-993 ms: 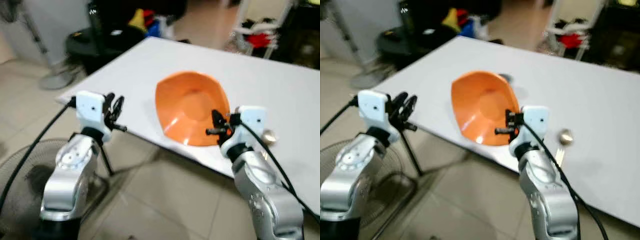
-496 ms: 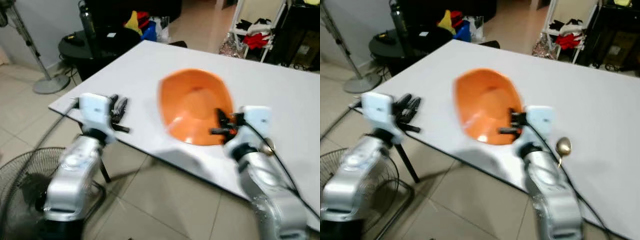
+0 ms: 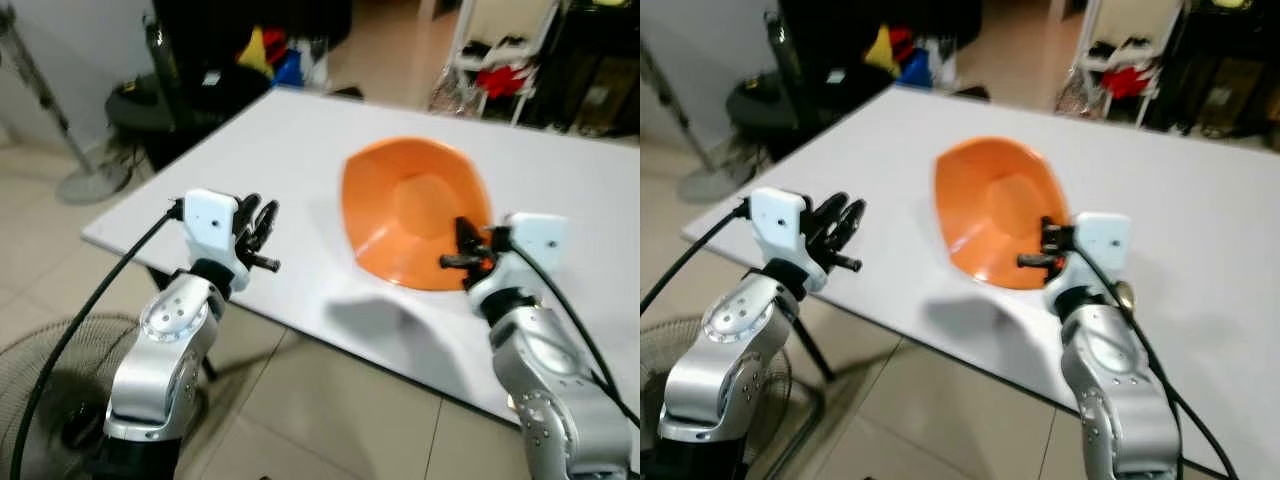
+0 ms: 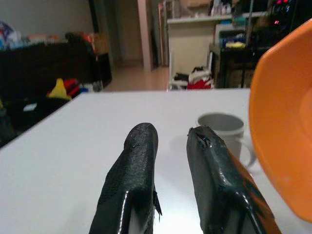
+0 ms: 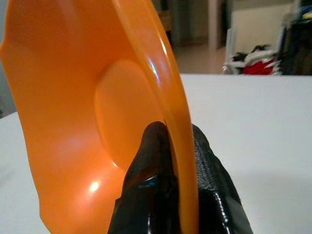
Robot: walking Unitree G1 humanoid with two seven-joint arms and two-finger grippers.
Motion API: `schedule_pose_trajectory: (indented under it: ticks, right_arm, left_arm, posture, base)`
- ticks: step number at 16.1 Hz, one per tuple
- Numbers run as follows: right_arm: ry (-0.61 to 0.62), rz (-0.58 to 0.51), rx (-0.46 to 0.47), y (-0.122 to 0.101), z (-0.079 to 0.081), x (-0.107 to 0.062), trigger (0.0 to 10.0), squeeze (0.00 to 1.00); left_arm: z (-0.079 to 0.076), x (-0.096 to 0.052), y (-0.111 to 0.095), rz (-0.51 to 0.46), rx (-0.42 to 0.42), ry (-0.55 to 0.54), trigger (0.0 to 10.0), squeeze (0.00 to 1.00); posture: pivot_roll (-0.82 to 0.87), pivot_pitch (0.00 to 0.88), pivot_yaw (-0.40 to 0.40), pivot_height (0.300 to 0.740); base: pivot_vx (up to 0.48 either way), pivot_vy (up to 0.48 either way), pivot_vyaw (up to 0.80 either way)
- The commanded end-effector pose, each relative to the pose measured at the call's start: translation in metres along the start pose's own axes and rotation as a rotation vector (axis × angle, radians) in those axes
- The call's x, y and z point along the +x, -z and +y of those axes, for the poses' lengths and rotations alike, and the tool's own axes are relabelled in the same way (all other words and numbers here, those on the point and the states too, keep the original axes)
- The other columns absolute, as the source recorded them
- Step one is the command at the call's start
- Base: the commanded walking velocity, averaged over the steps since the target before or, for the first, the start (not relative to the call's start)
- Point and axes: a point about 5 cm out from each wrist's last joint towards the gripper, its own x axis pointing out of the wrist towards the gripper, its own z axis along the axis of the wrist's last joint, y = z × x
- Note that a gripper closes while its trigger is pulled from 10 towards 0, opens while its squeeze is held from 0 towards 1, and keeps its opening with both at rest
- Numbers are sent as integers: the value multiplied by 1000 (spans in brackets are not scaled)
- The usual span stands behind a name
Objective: Setting the table
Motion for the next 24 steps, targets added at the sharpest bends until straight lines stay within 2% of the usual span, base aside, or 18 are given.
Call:
schedule_pose_trajectory:
  ticks: [1,5,10,18,24]
  right_arm:
    - [-38,-42,15,-9,10,-2,10000,0]
    - [-31,-32,17,-7,9,-2,10000,0]
    - [-26,-27,27,-6,10,-3,10000,0]
    - [-19,-4,64,-2,10,-3,10000,0]
    - [-4,21,92,2,6,-3,10000,0]
  left_arm:
    - [7,-1,-2,-2,26,-30,10000,0]
    - [8,-1,-1,12,34,-29,10000,0]
    - [8,1,-2,11,35,-21,10000,0]
    - [9,1,-3,13,37,-18,10000,0]
    - [7,1,-2,23,57,-13,10000,0]
  posture:
    - [-16,23,52,740]
    - [-15,27,54,740]
    - [-14,27,57,740]
    - [-10,28,66,740]
    - [-6,30,66,740]
  base:
    - [0,0,-800]
    - [0,0,-800]
    - [0,403,-758]
    - [0,441,0]
    - [0,0,0]
